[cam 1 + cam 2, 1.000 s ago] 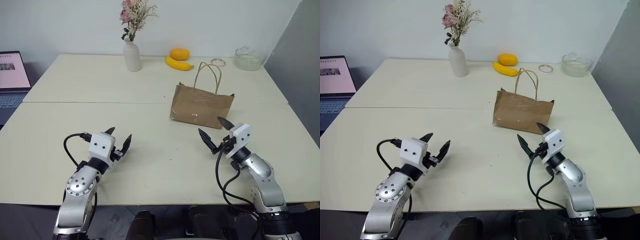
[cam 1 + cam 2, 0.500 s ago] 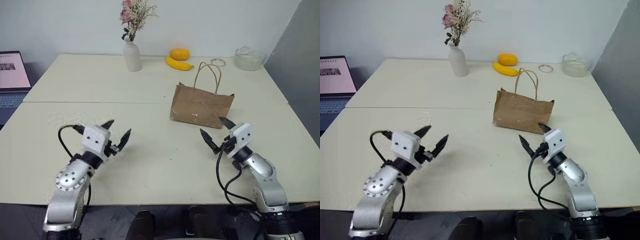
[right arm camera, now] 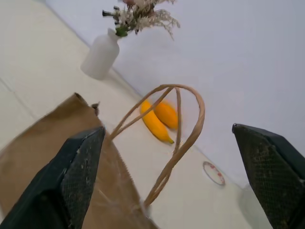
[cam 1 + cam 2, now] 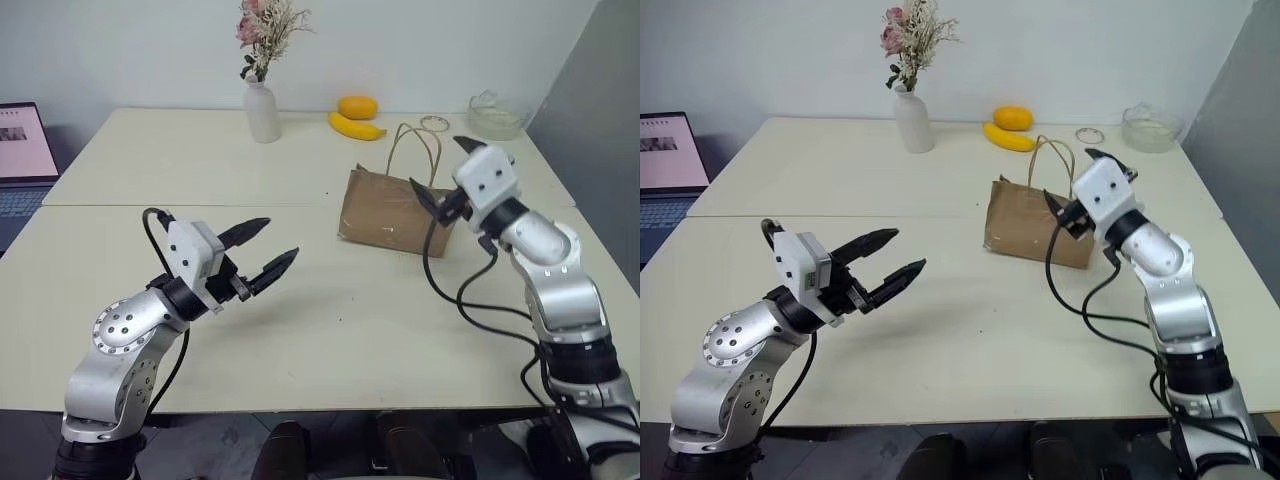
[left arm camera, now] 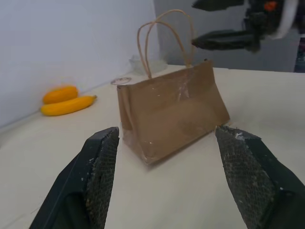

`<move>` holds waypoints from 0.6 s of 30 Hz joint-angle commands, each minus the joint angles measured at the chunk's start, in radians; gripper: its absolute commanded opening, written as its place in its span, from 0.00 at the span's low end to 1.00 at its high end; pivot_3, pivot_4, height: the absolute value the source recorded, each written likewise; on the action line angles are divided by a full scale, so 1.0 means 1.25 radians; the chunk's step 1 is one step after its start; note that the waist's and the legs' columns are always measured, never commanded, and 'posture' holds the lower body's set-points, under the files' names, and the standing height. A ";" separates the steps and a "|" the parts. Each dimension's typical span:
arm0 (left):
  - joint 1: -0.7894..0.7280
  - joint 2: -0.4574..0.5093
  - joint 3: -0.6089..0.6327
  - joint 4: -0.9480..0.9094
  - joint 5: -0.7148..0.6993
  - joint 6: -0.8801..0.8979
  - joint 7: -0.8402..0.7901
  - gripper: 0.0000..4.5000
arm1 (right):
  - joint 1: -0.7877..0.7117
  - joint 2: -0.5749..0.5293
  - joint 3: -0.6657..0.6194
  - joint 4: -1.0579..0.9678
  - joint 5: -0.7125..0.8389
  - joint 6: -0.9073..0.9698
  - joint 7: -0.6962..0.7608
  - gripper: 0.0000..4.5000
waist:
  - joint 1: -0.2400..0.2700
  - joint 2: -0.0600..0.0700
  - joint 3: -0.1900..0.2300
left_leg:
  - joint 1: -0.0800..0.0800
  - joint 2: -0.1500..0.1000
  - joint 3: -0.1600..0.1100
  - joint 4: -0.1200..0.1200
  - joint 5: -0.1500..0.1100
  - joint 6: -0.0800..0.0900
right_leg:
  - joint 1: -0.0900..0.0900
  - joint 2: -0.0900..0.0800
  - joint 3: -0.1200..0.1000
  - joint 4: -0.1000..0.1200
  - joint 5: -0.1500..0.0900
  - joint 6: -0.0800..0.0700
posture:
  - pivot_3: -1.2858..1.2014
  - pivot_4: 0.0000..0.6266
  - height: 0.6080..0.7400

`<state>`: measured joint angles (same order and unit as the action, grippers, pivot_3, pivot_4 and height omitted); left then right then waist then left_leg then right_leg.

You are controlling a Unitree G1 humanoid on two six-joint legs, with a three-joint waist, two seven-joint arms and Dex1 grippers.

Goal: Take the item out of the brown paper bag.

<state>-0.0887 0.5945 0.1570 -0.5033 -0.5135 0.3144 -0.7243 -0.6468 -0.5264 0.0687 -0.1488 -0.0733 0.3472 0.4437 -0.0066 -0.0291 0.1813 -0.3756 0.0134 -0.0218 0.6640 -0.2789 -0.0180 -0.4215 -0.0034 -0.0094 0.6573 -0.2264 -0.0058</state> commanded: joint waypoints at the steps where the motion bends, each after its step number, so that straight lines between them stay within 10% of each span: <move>1: -0.014 0.016 0.005 -0.041 -0.031 0.010 -0.018 0.75 | -0.095 -0.006 0.000 0.064 -0.020 0.045 0.003 1.00 | 0.000 0.000 0.000 | 0.000 0.000 0.000 0.000 0.000 0.000 | 0.000 0.000 0.000 0.000 0.000 0.000 | 0.52 0.24 1.00; 10: -0.040 0.017 -0.022 -0.025 -0.011 0.007 -0.022 0.75 | -0.302 0.004 0.080 0.338 -0.052 0.022 0.076 1.00 | -0.001 0.001 0.000 | -0.001 0.000 0.000 0.000 0.000 0.000 | 0.000 0.000 0.000 0.000 0.000 0.000 | 0.52 0.24 1.00; 18: -0.045 0.016 -0.028 -0.024 0.002 0.006 -0.011 0.76 | -0.411 -0.001 0.109 0.495 -0.077 -0.031 0.122 0.46 | -0.002 0.001 0.001 | -0.003 0.000 0.000 0.000 0.000 0.000 | -0.002 0.000 0.000 -0.001 0.001 -0.002 | 0.52 0.24 1.00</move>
<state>-0.1342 0.6118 0.1175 -0.5088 -0.5167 0.3309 -0.7471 -1.1248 -0.5149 0.2154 0.4664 -0.1620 0.3347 0.5791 -0.0085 -0.0274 0.1824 -0.3792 0.0138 -0.0220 0.6637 -0.2789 -0.0179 -0.4241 -0.0040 -0.0097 0.6560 -0.2248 -0.0086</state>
